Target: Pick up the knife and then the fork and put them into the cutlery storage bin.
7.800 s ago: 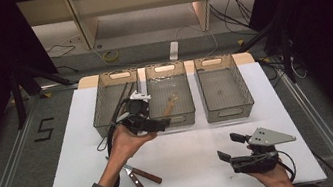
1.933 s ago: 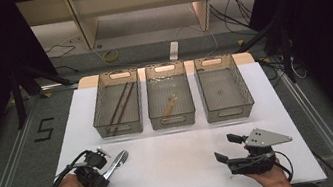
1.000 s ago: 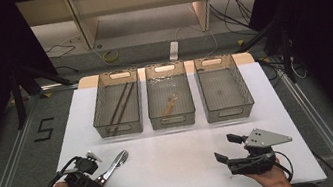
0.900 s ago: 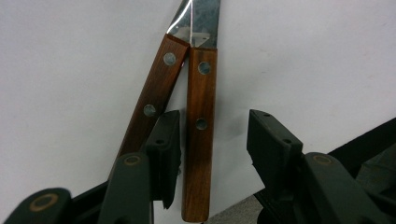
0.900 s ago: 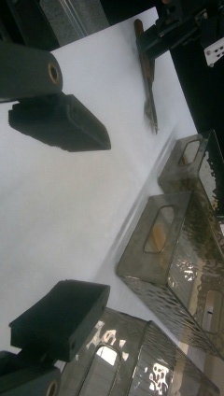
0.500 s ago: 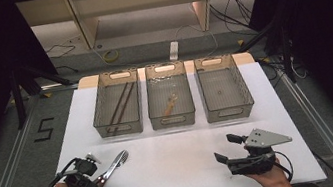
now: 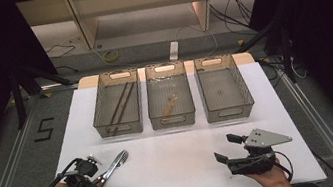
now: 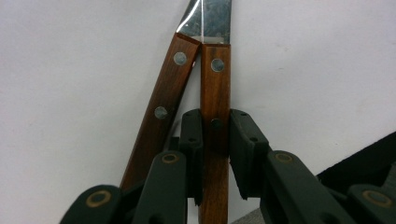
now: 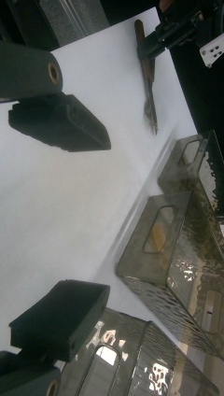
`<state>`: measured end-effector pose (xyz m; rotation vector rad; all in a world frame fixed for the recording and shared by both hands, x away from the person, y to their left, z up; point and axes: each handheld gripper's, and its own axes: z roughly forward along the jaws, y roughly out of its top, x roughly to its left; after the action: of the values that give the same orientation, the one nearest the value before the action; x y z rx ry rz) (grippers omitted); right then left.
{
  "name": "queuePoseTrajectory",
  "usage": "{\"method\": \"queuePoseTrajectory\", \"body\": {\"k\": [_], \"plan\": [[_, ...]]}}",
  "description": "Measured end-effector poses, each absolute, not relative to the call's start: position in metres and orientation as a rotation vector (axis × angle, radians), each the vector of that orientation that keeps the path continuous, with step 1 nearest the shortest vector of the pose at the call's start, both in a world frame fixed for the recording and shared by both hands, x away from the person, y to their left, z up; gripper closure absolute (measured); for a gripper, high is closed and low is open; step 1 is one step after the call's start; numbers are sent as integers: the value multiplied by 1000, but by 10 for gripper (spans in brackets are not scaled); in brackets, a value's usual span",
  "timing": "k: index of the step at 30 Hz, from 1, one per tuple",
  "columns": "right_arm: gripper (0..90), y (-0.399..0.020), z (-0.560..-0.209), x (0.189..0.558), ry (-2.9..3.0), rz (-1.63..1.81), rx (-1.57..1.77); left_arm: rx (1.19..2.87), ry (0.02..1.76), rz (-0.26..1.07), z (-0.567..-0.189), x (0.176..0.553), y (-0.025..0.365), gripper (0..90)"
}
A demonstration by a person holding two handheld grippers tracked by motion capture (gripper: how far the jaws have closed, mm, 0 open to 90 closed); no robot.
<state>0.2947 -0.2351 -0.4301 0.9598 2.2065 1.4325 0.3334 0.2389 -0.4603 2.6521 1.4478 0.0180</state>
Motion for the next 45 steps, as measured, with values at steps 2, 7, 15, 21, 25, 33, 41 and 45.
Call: {"method": "queuePoseTrajectory", "body": {"k": [2,7,15,21,25,33,41,45], "plan": [[259,-235,-430,295,2207,1432,960,2649,1433,16,-458,333,238,755],[259,-235,-430,295,2207,1433,960,2624,1378,3,-448,331,234,756],[258,-231,-428,292,2221,1433,918,2629,1253,-45,-436,327,213,756],[258,-216,-420,285,2266,1397,768,2650,1159,-76,-429,329,186,756],[258,-204,-415,279,2323,1400,659,2674,1051,-127,-425,331,157,756],[259,-171,-414,267,2438,1313,424,2710,901,-184,-418,338,116,756],[266,-148,-418,265,2490,1186,290,2746,807,-219,-415,344,86,756],[272,-138,-421,263,2520,1098,211,2764,769,-230,-416,347,75,756]]}}
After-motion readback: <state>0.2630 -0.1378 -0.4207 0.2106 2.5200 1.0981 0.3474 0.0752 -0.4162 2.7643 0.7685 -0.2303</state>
